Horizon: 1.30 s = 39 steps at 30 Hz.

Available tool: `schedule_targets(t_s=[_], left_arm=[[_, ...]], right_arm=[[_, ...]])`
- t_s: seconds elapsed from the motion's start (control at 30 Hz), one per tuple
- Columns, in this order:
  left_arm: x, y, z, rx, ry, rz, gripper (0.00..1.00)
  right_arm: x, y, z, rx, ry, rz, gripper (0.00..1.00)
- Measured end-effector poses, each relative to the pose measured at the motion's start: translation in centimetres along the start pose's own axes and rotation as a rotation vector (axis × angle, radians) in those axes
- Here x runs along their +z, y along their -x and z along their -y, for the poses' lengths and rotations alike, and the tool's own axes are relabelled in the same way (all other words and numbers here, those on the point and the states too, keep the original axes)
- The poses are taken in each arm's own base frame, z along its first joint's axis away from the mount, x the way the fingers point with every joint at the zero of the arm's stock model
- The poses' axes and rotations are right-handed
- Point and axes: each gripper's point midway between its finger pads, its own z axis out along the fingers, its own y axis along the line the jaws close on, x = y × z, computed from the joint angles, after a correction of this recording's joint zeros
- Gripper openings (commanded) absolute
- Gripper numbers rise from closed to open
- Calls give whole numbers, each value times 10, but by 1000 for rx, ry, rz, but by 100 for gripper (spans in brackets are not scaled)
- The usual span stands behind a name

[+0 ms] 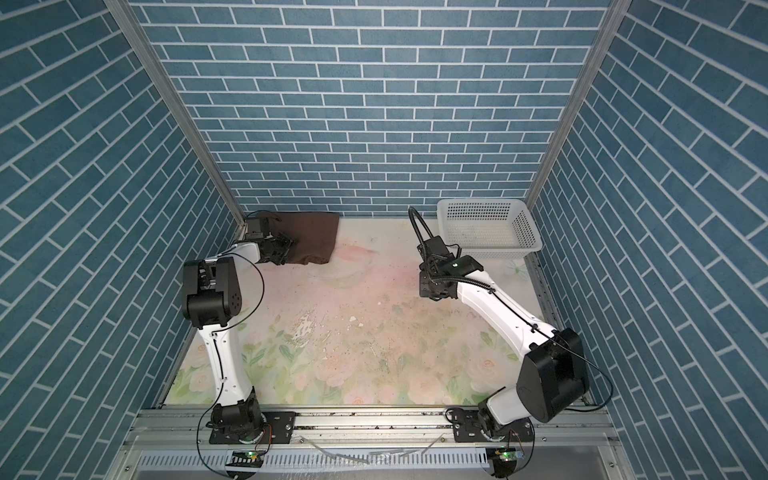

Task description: Fold and stack the trousers

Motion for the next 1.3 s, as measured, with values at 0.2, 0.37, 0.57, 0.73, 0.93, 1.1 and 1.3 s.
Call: schedule_targets(t_s=[0.2,0.37,0.57,0.73,0.93,1.1,1.3], left_arm=[[-10,-10,-5,-19,-4,0,59],[-50,-27,-8,-24,37,-6,69],[-144,-13,37,65,2,144,99],[-241,-2,78,170,-78,336,99],[-330,-10,70,236,-87,559,99],[-372,-19,35,233,-46,723,99],[-373,-24,-16,233,24,875,99]], right_arm=[[-7,-1,7,1,-20,23,0],[-26,10,17,3,-41,106,17],[-97,44,42,13,-66,388,99],[-150,55,83,65,-186,612,99],[-166,40,134,140,-350,755,99],[-170,36,150,147,-371,827,99],[-126,41,157,65,-385,762,99]])
